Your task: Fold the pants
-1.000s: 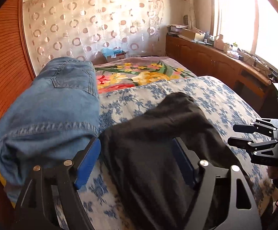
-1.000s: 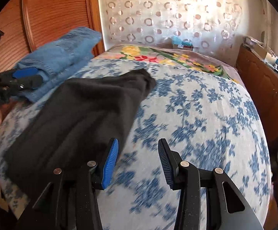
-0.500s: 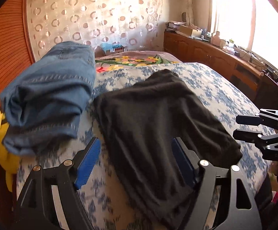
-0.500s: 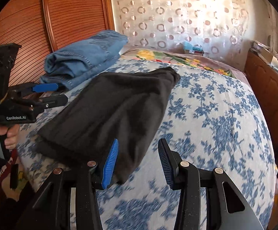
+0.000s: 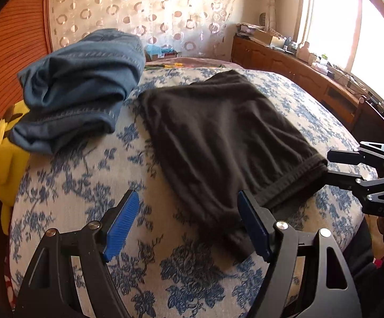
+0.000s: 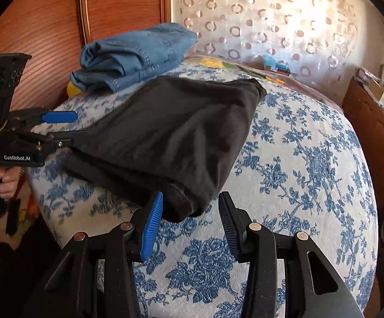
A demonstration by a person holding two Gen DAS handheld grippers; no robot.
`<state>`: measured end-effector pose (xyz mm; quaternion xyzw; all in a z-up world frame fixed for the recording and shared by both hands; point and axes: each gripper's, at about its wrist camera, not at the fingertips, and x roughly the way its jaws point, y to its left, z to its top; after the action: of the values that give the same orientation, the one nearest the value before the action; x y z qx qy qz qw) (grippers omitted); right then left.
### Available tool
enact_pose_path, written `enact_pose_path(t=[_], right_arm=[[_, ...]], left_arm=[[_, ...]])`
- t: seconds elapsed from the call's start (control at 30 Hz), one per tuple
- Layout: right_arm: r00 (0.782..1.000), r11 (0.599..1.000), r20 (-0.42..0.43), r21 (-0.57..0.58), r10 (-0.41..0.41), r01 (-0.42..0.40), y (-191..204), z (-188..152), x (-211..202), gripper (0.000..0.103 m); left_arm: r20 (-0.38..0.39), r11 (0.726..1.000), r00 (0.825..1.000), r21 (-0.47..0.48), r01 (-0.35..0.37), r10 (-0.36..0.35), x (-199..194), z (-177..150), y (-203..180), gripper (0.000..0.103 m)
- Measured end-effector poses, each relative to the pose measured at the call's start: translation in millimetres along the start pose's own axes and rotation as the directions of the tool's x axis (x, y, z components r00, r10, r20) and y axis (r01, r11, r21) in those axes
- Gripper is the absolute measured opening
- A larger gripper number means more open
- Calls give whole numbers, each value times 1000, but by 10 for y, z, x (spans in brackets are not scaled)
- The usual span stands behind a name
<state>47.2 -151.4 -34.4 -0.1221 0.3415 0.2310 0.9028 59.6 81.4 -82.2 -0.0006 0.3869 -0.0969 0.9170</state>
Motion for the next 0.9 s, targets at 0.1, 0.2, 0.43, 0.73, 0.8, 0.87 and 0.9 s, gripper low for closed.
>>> enact_pose_path(t=[0.1,0.2,0.43,0.73,0.8,0.87,0.9], right_arm=[[1000,1000,-11,-11,-13,13,28,-12,35,45],[1000,999,-11,-23,-27,26,55,18,100,45],[999,996,-21,-83,-26,24,178,7,159,48],[999,997,1,-59,-39,39,104,44,218,48],[999,997,19,-62,-35,36,110,51,212,48],[999,997,40,-67,-34,37,124,44,191,36],[998,997,54,-68,-26,29,124,35,172,18]], left_arm=[[-3,999,999,-19,33,-33,-6,-61,35,76],[-4,999,999,-17,43,-43,-28,-99,33,69],[-8,998,998,-27,54,-55,-54,-143,39,58],[-12,996,996,-29,86,-86,-91,-204,4,37],[-11,996,996,-27,88,-89,-101,-203,-6,33],[-11,996,996,-26,88,-88,-103,-207,-13,30],[-13,996,996,-28,90,-90,-100,-209,-13,27]])
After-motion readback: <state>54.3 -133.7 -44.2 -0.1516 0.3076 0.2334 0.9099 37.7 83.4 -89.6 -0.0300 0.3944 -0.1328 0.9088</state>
